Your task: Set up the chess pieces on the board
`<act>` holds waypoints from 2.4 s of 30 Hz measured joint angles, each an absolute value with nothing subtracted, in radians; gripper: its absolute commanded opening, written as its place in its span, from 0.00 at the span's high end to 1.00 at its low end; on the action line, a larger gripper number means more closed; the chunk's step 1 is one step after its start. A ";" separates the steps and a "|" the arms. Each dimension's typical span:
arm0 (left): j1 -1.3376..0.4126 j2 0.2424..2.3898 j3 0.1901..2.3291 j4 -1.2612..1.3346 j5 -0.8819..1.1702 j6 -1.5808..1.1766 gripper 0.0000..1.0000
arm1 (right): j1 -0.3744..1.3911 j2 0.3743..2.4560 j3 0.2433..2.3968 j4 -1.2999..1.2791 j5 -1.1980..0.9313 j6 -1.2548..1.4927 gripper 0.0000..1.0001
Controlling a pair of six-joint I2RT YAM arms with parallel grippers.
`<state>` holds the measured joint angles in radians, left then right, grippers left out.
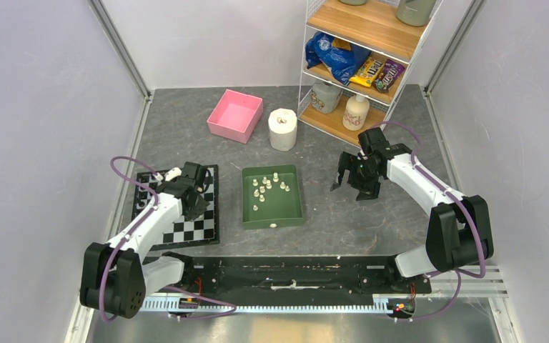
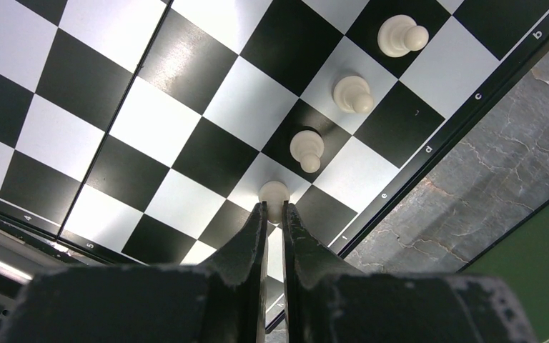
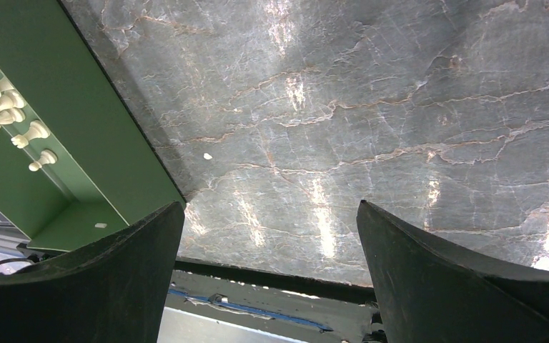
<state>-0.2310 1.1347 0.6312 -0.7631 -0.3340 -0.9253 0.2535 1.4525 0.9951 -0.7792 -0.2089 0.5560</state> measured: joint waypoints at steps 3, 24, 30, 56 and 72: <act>-0.231 1.135 0.632 -0.763 -0.334 -0.923 0.95 | 0.253 1.452 0.995 -0.779 -0.209 0.556 0.01; -0.230 1.061 0.646 -0.823 -0.338 -0.907 0.45 | 0.253 1.452 0.995 -0.779 -0.209 0.556 0.01; -0.231 0.948 0.727 -0.851 -0.325 -0.882 0.38 | 0.253 1.452 0.995 -0.779 -0.209 0.556 0.01; -0.878 1.695 1.260 -0.570 -0.255 -0.811 0.60 | 0.253 1.452 0.995 -0.780 -0.204 0.560 0.01; -0.878 1.832 1.300 -0.585 -0.279 -1.083 0.60 | 0.253 1.452 0.994 -0.780 -0.201 0.557 0.01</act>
<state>-0.8776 1.8320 1.3003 -0.5850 -0.2790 -1.0832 0.2535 1.4517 0.9943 -0.7799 -0.2008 0.5568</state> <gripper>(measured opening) 0.402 0.993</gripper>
